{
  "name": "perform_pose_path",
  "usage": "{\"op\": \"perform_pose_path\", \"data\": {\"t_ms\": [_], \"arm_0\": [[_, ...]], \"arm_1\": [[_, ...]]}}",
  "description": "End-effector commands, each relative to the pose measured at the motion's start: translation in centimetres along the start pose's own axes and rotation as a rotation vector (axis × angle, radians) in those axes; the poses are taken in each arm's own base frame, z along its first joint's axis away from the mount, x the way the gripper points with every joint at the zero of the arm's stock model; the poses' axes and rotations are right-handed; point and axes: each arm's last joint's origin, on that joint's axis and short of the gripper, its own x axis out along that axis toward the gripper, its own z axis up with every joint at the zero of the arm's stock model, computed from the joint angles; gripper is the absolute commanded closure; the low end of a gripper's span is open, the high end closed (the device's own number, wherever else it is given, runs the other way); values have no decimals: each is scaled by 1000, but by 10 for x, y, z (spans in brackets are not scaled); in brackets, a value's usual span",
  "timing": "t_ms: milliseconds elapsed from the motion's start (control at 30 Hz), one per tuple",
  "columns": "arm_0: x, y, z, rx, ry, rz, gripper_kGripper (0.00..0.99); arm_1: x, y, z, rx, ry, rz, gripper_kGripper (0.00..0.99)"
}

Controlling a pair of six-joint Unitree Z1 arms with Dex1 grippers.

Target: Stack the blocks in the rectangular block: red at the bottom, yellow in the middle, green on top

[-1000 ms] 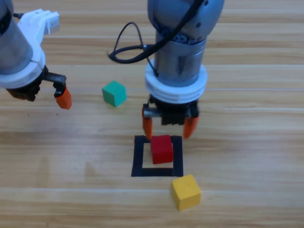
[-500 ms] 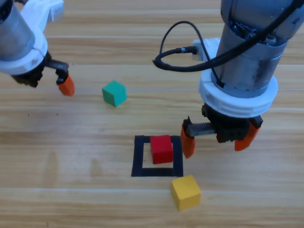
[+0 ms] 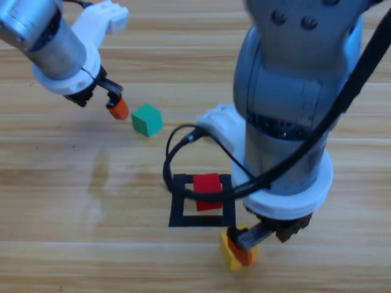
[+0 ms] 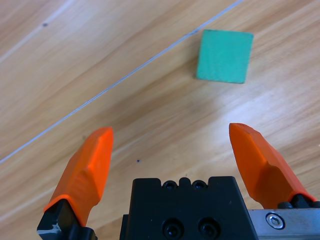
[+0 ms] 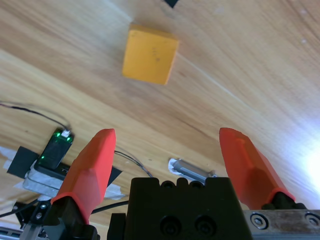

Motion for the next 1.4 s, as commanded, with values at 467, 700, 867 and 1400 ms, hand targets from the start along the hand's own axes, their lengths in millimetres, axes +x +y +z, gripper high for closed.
{"op": "perform_pose_path", "data": {"t_ms": [467,700,867,1400], "arm_0": [[34,6,100,48,248,-108,0],[38,2,105,2,288,-109,0],[43,-1,101,-7,316,-109,0],[55,-14,96,2,353,-124,0]], "arm_1": [[68,10,41,62,123,61,79],[80,-1,51,104,133,63,126],[84,-8,55,124,142,61,175],[112,-7,54,158,207,61,261]]}}
